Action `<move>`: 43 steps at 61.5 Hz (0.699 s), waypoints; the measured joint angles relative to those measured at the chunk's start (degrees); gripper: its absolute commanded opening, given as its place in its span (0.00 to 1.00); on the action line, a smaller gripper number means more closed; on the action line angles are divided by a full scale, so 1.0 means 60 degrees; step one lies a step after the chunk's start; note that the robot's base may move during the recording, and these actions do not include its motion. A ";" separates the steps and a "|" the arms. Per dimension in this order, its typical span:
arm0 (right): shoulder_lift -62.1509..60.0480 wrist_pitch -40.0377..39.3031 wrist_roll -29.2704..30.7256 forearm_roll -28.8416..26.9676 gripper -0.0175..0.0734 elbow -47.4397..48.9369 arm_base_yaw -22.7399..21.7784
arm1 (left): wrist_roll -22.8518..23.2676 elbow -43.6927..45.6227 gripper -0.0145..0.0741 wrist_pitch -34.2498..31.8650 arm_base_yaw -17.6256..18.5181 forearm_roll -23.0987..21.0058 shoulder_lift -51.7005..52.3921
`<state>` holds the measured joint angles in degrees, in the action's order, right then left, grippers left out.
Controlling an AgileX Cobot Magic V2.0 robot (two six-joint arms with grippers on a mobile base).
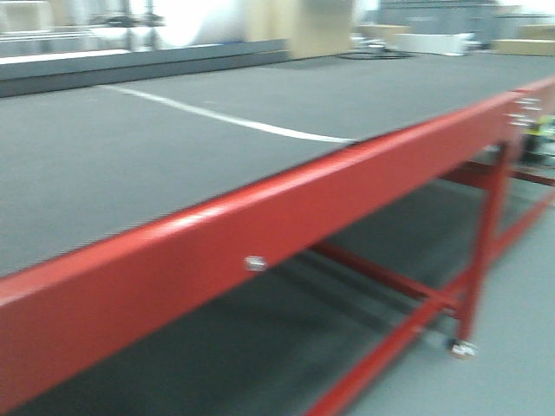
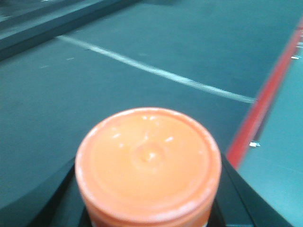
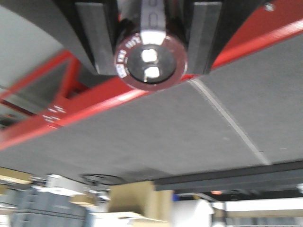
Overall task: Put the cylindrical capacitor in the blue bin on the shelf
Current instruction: 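Drive the base away from the table toward the shelf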
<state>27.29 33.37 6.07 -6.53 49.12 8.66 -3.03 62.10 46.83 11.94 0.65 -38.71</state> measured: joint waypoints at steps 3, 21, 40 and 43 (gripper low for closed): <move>0.0000 0.0000 0.0000 0.0000 0.01 0.0000 0.0000 | 0.0000 0.0000 0.04 0.0000 0.0000 0.0000 0.0000; 0.0000 -0.0015 0.0000 0.0000 0.01 0.0000 0.0000 | 0.0000 0.0000 0.04 0.0000 0.0000 0.0000 0.0000; 0.0000 -0.0015 0.0000 0.0000 0.01 0.0000 0.0000 | 0.0000 0.0000 0.04 0.0000 0.0000 0.0000 0.0000; 0.0000 -0.0015 0.0000 0.0000 0.01 0.0000 0.0000 | 0.0000 0.0000 0.04 0.0000 0.0000 0.0000 0.0000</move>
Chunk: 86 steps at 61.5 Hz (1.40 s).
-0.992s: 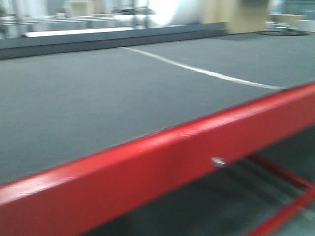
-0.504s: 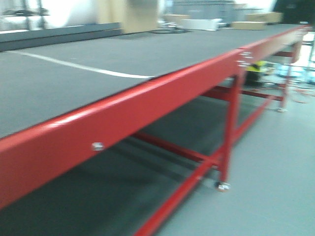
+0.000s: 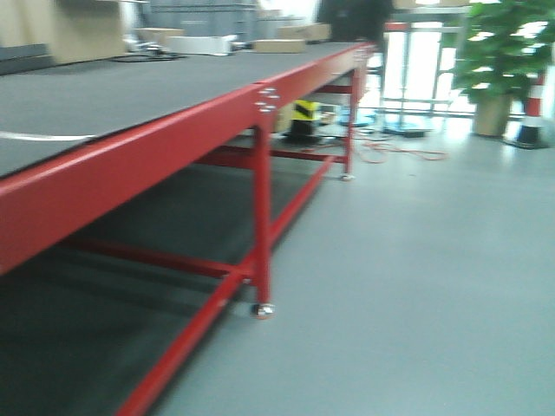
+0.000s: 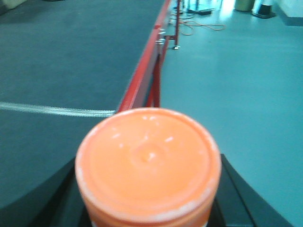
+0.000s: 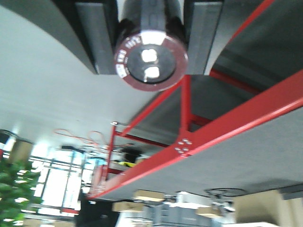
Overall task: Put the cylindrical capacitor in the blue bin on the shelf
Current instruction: 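Drive the base away from the table toward the shelf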
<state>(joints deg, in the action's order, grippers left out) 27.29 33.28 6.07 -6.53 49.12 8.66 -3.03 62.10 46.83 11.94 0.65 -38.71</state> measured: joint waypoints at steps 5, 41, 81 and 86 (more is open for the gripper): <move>0.0000 0.0000 0.0000 0.0000 0.01 0.0000 0.0000 | 0.0000 0.0000 0.04 0.0000 0.0000 0.0000 0.0000; 0.0000 0.0000 0.0000 0.0000 0.01 0.0000 0.0000 | 0.0000 0.0000 0.04 0.0000 0.0000 0.0000 0.0000; -0.0092 0.0000 0.0000 0.0000 0.01 0.0000 0.0000 | 0.0000 0.0000 0.04 0.0000 0.0000 0.0000 0.0000; -0.0092 -0.0006 0.0000 0.0000 0.01 0.0000 0.0000 | 0.0000 0.0000 0.04 0.0000 0.0000 0.0000 0.0000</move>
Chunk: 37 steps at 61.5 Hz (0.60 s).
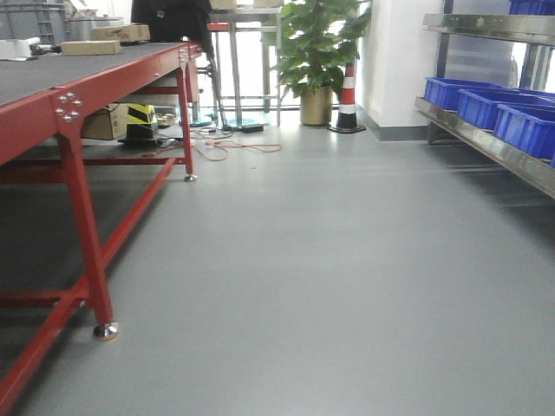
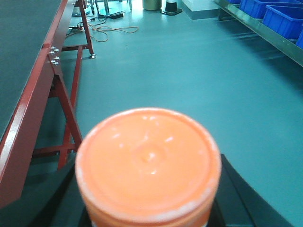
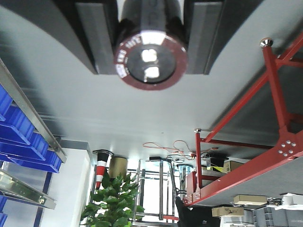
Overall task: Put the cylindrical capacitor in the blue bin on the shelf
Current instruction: 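Drive the base away from the table toward the shelf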
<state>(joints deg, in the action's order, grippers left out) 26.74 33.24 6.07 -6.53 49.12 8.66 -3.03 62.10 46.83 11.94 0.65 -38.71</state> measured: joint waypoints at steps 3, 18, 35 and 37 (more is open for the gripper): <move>0.0000 0.0000 0.0000 0.0000 0.01 0.0000 0.0000 | 0.0000 0.0000 0.04 0.0000 0.0000 0.0000 0.0000; 0.0000 0.0000 0.0000 0.0000 0.01 0.0000 0.0000 | 0.0000 0.0000 0.04 0.0000 0.0000 0.0000 0.0000; 0.0000 -0.0016 0.0000 0.0000 0.01 0.0000 0.0000 | 0.0000 0.0000 0.04 0.0000 0.0000 0.0000 0.0000; 0.0000 -0.0016 0.0000 0.0000 0.01 0.0000 0.0000 | 0.0000 0.0000 0.04 0.0000 0.0000 0.0000 0.0000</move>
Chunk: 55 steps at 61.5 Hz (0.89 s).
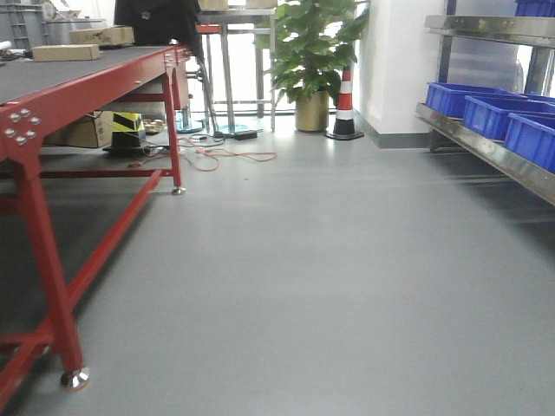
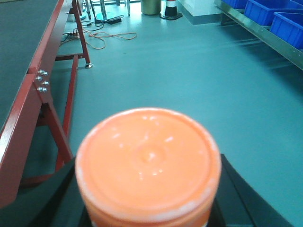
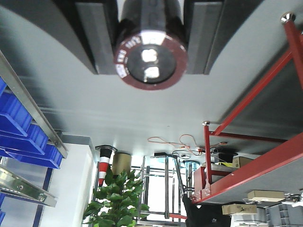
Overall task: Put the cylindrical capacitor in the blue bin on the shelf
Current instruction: 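Drive the base away from the table toward the shelf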
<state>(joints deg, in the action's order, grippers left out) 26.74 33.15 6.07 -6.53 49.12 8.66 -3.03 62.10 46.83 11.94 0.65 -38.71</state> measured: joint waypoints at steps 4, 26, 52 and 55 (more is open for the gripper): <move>0.0000 0.0000 0.0000 0.0000 0.01 0.0000 0.0000 | 0.0000 0.0000 0.04 0.0000 0.0000 0.0000 0.0000; 0.0000 0.0000 0.0000 0.0000 0.01 0.0000 0.0000 | 0.0000 0.0000 0.04 0.0000 0.0000 0.0000 0.0000; 0.0000 0.0000 0.0000 0.0000 0.01 0.0000 0.0000 | 0.0000 0.0000 0.04 0.0000 0.0000 0.0000 0.0000; 0.0000 0.0000 0.0000 0.0000 0.01 0.0000 0.0000 | 0.0000 0.0000 0.04 0.0000 0.0000 0.0000 0.0000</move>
<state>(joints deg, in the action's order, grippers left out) 26.74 33.15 6.07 -6.53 49.12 8.66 -3.03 62.10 46.83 11.94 0.65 -38.71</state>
